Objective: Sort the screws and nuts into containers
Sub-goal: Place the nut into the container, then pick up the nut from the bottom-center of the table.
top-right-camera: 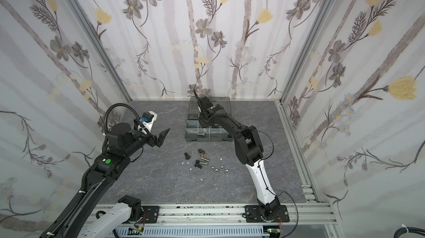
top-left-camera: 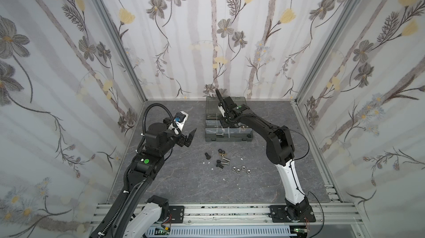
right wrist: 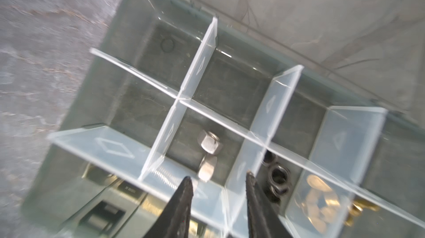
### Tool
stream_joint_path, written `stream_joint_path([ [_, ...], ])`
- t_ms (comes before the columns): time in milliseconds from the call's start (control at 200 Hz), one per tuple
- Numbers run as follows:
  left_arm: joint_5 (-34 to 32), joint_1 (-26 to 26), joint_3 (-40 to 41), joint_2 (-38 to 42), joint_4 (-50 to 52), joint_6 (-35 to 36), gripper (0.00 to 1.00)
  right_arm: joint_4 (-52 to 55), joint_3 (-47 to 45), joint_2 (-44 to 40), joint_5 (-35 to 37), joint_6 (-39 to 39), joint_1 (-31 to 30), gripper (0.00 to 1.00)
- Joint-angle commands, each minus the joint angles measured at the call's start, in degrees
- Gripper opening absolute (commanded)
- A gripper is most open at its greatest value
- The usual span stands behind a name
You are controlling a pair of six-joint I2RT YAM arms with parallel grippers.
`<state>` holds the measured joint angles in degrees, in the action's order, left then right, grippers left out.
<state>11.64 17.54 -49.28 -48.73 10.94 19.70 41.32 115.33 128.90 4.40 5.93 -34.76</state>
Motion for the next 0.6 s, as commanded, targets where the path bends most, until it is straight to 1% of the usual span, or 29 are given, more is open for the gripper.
stream_joint_path([
  [0, 0.1, 0.0, -0.6, 0.3, -1.2, 0.8, 1.00, 1.3, -5.0, -6.3, 2.3, -0.5, 0.0, 0.40],
  [100, 0.2, 0.0, -0.5, 0.5, -1.3, 0.7, 1.00, 1.0, -14.8, -15.3, 4.1, 1.4, 0.0, 0.42],
  [175, 0.5, 0.0, -0.5, 0.5, -1.4, 0.6, 1.00, -0.2, -24.5, -23.0, 3.7, 4.2, 0.0, 0.44],
  [240, 0.6, 0.0, -0.2, 0.5, -1.4, 0.5, 1.00, -2.5, -33.0, -29.1, 1.4, 7.2, 0.0, 0.45],
  [275, 0.7, 0.0, -0.2, 0.5, -1.5, 0.5, 1.00, -4.5, -39.1, -32.8, -1.2, 8.6, -0.1, 0.45],
  [355, 0.3, 0.0, -0.1, 0.4, -1.6, 0.5, 1.00, -5.9, -48.3, -37.0, -5.5, 11.2, -0.4, 0.45],
  [365, 0.3, 0.0, -0.1, 0.3, -1.6, 0.5, 1.00, -6.0, -49.3, -38.6, -5.8, 11.6, -0.6, 0.45],
  [480, -0.1, 0.0, -0.1, 0.2, -1.5, 0.5, 1.00, -6.4, -58.1, -43.9, -6.5, 15.4, -2.9, 0.47],
  [595, 0.4, 0.0, -0.1, 0.3, -1.5, 0.3, 1.00, -6.9, -62.7, -46.7, -6.8, 18.1, -3.9, 0.48],
])
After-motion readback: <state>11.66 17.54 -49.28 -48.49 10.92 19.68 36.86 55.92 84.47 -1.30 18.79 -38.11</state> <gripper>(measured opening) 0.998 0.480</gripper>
